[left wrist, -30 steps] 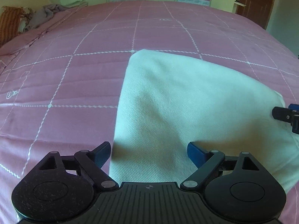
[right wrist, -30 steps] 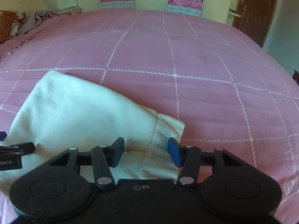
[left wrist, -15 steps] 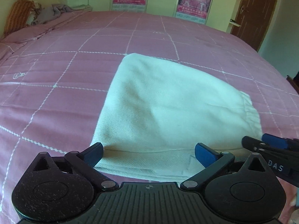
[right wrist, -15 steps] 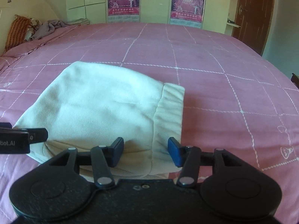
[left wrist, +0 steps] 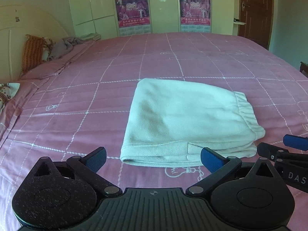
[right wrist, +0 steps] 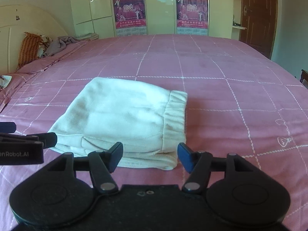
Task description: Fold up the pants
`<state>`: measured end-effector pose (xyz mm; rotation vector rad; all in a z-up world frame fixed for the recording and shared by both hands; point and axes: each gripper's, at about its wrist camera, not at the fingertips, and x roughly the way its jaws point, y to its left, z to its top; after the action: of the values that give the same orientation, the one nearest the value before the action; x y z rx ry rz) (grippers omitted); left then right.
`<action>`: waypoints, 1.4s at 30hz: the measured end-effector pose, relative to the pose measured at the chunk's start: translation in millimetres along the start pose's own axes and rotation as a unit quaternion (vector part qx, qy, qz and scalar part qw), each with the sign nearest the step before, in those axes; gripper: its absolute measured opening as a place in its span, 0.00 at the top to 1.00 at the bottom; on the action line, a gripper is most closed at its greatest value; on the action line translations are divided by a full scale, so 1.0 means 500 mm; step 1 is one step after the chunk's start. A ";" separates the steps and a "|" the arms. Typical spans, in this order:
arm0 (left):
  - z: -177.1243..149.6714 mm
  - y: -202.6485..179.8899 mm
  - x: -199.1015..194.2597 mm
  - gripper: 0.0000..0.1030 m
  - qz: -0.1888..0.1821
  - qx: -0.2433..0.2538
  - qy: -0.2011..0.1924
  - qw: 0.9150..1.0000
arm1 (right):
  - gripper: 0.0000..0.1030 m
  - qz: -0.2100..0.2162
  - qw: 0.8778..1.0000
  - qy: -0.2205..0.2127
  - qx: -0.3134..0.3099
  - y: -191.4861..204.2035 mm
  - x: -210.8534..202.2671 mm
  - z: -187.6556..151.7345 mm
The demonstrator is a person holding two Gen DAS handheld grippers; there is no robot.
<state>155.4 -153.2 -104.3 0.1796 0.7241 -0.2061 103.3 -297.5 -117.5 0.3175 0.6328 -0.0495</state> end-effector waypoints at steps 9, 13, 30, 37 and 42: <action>-0.038 0.020 -0.199 0.00 0.021 0.025 -0.049 0.998 | 0.23 0.050 0.997 -0.049 0.026 -0.003 -0.212 -0.061; -0.058 0.010 -0.265 0.00 0.044 0.052 -0.068 0.995 | 0.10 0.065 0.994 -0.072 0.042 -0.004 -0.287 -0.080; -0.105 0.015 -0.460 0.00 0.008 0.003 -0.098 0.995 | 0.00 0.013 0.989 -0.138 0.057 0.022 -0.474 -0.074; -0.112 0.008 -0.447 0.00 -0.008 -0.013 -0.078 0.997 | 0.00 -0.019 0.990 -0.133 0.041 0.029 -0.459 -0.084; -0.113 -0.004 -0.438 0.00 -0.010 -0.008 -0.072 0.997 | 0.00 -0.022 0.990 -0.133 0.052 0.016 -0.461 -0.083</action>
<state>-41.1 -114.5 1.0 0.1416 0.5839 -0.2302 -105.3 -288.9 -11.3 0.3912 0.3734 -0.1648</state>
